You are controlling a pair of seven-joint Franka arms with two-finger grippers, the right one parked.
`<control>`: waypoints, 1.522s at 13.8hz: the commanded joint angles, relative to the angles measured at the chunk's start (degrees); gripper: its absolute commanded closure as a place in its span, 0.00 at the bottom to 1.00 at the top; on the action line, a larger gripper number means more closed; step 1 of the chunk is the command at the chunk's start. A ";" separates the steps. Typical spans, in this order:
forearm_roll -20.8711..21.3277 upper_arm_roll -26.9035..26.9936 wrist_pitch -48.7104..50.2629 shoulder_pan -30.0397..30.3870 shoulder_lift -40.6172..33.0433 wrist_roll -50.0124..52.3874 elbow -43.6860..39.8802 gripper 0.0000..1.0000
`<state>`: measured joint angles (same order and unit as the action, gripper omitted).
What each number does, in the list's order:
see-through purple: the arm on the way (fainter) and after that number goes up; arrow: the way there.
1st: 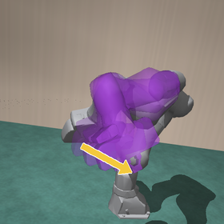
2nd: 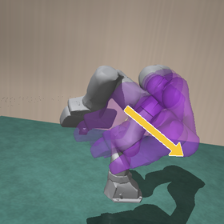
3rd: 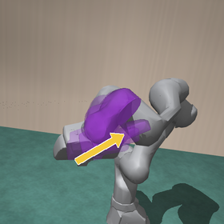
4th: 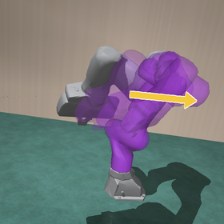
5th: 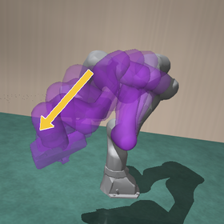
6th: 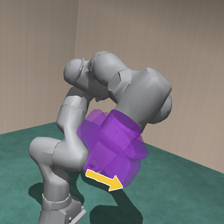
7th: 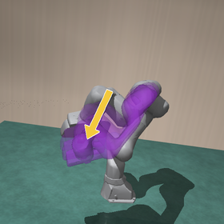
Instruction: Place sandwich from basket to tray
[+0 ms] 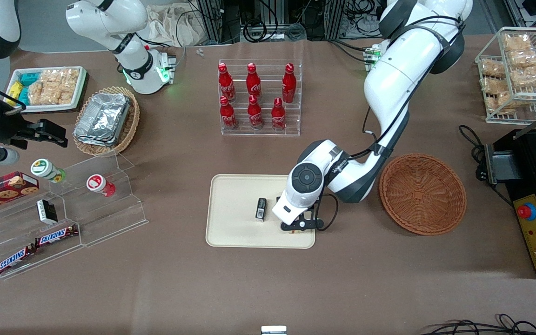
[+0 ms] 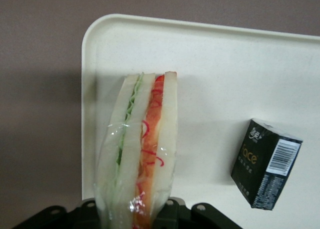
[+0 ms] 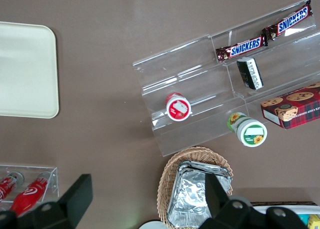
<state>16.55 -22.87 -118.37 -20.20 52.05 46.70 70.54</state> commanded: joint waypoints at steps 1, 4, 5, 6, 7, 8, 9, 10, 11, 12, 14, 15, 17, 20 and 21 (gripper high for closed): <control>0.94 0.46 0.69 -0.90 0.69 0.06 -2.34 0.00; 1.02 0.46 1.38 -0.81 -0.27 0.23 -2.34 0.00; 1.11 0.46 2.26 -0.46 -1.41 0.23 -2.34 0.00; 1.11 0.46 4.53 0.15 -3.16 0.15 -2.25 0.00; 1.11 0.55 8.38 1.03 -5.35 0.32 -2.25 0.00; 1.02 0.55 12.86 2.43 -7.99 0.23 -1.91 0.00; 0.94 0.55 16.91 4.01 -10.97 -0.46 -1.29 0.00; 0.41 0.46 19.30 5.42 -14.05 -0.56 -0.24 0.00; -0.03 0.46 20.28 7.08 -17.21 -0.30 1.25 0.00; -0.12 0.46 20.90 8.75 -21.07 -0.56 4.05 0.00; -0.99 0.11 20.90 14.02 -28.37 -2.74 9.94 0.00; -3.52 0.11 20.82 16.57 -31.10 -6.58 11.88 0.00; -7.57 -1.81 21.78 24.11 -37.51 -15.45 16.61 0.00; -11.87 5.95 20.82 23.46 -45.61 -31.18 24.80 0.01; -14.33 10.35 21.16 21.19 -46.93 -36.71 25.60 0.01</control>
<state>6.16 -19.03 -96.04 3.71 11.01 18.51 89.61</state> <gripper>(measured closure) 0.004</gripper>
